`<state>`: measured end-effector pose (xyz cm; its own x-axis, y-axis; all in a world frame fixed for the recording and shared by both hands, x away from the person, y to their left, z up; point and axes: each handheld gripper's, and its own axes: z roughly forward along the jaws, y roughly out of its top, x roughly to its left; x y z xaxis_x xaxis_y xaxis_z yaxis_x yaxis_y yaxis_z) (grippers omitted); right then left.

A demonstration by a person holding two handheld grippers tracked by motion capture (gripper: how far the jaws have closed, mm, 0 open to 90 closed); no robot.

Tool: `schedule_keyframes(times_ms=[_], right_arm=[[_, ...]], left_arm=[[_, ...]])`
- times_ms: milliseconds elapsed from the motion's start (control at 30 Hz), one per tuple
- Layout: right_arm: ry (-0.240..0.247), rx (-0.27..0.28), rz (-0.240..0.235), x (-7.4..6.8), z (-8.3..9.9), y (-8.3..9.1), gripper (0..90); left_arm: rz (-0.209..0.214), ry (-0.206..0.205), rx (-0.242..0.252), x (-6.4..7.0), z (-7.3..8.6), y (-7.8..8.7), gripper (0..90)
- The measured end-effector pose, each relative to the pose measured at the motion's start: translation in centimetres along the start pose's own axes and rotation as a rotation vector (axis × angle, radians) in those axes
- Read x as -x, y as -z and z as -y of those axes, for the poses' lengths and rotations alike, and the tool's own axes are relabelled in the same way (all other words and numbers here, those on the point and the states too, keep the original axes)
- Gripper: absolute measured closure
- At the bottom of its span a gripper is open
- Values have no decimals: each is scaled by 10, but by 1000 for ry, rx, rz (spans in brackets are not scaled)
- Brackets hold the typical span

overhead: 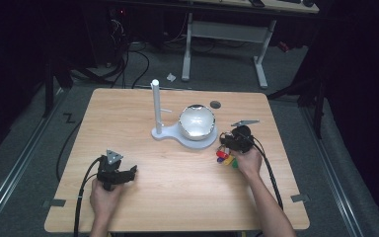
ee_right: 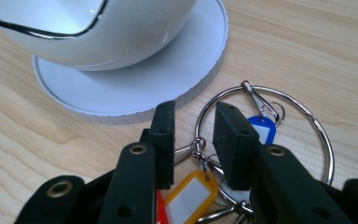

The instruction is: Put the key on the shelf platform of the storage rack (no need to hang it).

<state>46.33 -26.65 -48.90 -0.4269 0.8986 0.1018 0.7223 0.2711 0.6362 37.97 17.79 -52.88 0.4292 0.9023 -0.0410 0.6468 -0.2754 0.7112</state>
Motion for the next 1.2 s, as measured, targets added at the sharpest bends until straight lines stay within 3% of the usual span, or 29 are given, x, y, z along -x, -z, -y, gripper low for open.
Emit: schedule_keyframes(times_ms=[400,767,867,1200], right_arm=[[-7,-54,23,2,0,-20,726],[14,-70,41,1,0,-26,792],[58,-80,68,-2,1,-24,857],[135,-80,96,-7,3,-23,873]], left_arm=[[0,0,0,0,0,0,217],[0,0,0,0,0,0,217],[0,0,0,0,0,0,217],[0,0,0,0,0,0,217]])
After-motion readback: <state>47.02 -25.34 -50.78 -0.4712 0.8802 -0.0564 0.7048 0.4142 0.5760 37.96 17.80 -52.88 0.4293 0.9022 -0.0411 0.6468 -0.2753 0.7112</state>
